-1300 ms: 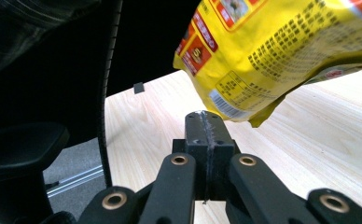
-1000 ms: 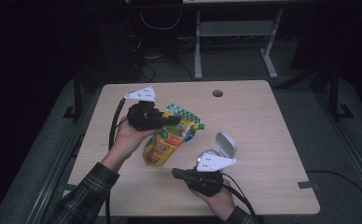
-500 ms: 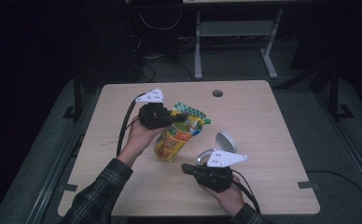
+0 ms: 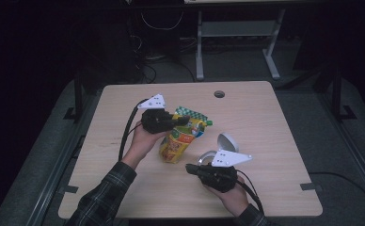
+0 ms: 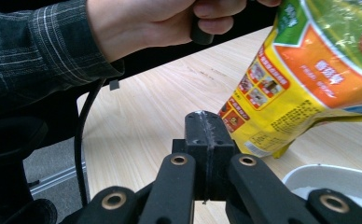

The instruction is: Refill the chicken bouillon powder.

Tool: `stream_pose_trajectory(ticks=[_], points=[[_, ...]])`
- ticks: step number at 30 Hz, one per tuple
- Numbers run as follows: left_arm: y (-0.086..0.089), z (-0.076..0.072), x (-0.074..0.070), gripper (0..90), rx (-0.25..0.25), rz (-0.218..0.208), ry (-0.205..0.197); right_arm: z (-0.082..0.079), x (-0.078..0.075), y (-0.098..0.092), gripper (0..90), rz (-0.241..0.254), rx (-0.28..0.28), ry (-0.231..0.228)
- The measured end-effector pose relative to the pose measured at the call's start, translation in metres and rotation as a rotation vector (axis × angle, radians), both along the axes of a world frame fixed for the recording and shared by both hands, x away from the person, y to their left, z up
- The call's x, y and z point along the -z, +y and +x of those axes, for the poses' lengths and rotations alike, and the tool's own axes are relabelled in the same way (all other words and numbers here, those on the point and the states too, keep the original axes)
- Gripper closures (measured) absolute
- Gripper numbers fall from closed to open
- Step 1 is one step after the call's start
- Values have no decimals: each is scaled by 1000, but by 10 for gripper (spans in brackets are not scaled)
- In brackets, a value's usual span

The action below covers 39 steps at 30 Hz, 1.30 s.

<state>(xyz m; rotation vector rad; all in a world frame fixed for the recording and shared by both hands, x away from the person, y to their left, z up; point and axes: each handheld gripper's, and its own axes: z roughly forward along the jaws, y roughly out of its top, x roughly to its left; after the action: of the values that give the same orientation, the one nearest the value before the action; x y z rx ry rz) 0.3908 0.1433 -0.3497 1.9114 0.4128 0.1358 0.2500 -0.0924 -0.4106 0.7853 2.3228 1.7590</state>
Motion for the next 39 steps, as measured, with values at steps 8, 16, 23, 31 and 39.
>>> stream_pose_trajectory(ticks=[8,16,23,31,39], points=[[21,-10,1,893,-8,-14,0,0,0,0,899,-2,2,4],[42,-23,5,891,-28,-29,-1,0,2,1,897,-9,-3,11],[54,-32,8,886,-41,-20,-8,1,2,2,893,-18,-8,20],[67,-42,9,853,-42,25,16,1,3,3,893,-20,-15,24],[81,-54,15,843,-52,25,7,0,4,5,892,-27,-23,29]])
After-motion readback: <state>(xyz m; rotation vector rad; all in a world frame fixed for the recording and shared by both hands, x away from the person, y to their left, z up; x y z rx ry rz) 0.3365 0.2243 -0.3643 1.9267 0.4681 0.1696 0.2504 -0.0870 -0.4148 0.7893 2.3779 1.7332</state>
